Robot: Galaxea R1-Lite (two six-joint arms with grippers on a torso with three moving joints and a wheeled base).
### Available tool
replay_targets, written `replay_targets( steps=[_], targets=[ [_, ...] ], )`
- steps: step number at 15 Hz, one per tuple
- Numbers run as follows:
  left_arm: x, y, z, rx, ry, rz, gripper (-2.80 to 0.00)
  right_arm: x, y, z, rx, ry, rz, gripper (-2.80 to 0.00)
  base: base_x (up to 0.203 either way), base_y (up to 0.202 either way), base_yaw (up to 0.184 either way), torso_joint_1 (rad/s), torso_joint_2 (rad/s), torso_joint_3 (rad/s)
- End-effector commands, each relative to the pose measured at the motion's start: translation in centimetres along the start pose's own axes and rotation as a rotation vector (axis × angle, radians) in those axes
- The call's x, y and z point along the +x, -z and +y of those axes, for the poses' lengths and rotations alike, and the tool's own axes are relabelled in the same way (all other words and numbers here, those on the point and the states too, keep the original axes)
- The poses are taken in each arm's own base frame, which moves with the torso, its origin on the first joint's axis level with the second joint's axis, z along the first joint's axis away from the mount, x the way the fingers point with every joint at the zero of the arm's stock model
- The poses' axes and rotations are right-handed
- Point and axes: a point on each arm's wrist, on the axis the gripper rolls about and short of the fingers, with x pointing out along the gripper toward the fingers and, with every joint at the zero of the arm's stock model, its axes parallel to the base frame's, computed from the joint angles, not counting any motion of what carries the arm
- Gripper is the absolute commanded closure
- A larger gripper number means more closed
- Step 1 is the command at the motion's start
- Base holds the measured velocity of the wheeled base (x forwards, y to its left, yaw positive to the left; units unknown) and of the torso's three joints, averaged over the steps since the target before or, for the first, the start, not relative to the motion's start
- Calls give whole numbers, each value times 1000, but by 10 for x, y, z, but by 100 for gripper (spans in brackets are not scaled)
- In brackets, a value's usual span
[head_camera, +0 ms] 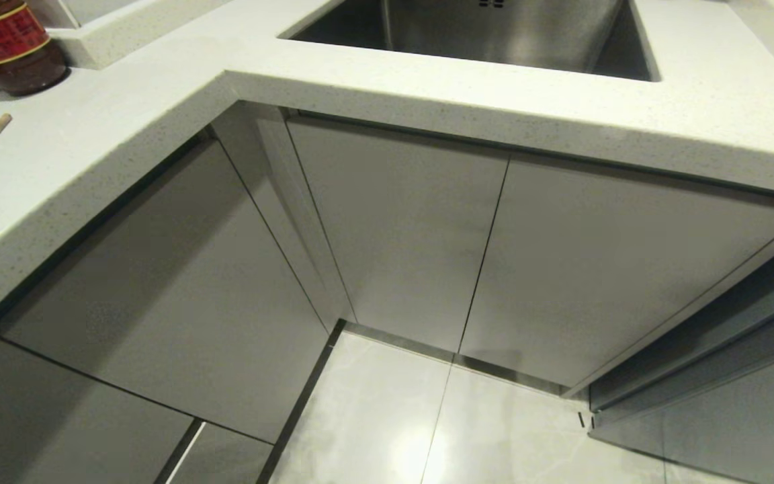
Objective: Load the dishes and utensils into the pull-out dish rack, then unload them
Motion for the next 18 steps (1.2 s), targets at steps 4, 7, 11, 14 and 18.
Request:
replay_targets(
  steps=[4, 7, 11, 14, 18],
  targets=[
    [30, 94, -16, -27, -99, 16, 0, 2, 7, 0, 0, 0, 26, 0, 0, 0, 0, 0, 0, 0],
    [32, 108, -20, -86, -30, 58, 0, 2, 7, 0, 0, 0, 26, 0, 0, 0, 0, 0, 0, 0],
    [32, 114, -22, -132, -17, 114, 0, 2, 7, 0, 0, 0, 26, 0, 0, 0, 0, 0, 0, 0],
    [32, 114, -22, -132, -17, 114, 0, 2, 7, 0, 0, 0, 26, 0, 0, 0, 0, 0, 0, 0],
    [32, 114, -22, -123, -9, 113, 0, 2, 7, 0, 0, 0, 26, 0, 0, 0, 0, 0, 0, 0]
  ],
)
